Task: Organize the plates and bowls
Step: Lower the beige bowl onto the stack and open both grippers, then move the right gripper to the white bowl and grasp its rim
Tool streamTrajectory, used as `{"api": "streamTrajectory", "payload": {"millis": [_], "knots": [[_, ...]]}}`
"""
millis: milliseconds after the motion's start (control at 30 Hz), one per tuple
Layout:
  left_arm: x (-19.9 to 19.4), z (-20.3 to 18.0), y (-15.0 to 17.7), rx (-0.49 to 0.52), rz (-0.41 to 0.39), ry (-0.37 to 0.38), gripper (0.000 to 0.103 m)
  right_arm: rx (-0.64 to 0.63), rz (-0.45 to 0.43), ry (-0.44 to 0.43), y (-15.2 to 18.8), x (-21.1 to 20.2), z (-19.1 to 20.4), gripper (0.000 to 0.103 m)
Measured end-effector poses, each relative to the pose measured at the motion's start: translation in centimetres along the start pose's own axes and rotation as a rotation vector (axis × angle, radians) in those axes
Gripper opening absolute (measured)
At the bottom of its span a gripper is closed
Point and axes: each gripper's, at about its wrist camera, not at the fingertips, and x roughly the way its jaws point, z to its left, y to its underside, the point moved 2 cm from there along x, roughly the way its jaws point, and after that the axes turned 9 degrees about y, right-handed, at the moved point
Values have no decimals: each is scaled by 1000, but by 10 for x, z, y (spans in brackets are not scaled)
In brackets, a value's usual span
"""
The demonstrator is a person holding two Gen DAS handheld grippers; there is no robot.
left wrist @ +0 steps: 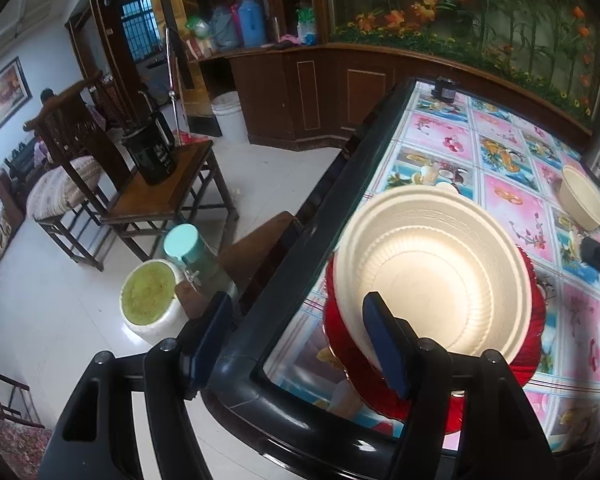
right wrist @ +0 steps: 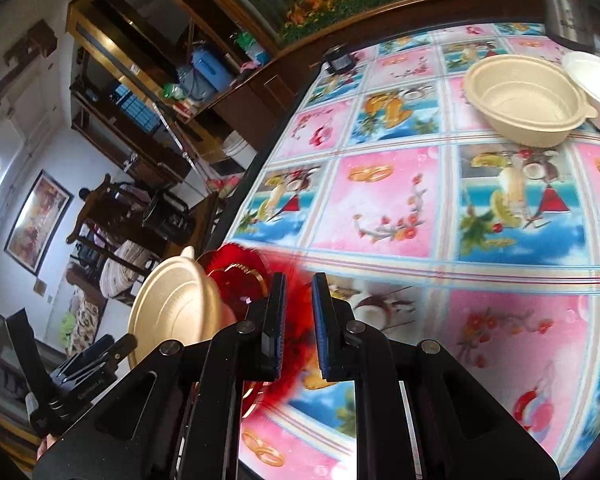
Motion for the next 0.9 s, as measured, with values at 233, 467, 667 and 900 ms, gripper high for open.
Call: {"api": "streamTrajectory", "payload": {"millis": [233,467,667,900], "knots": [[6,-10,-2,41,42,13,73,44,-18,8,-6,-8,-23,13],[-4,-7,0,60,62,28,73,66,-16,10,-8,-8,-37,13],[-33,-9,-11,4,-8,86,74,100,-25,26,-13,-10,-61,13],[-46,-87,-42,11,-43,327,80,177,-57,49,-25,-25,-112,13]]}}
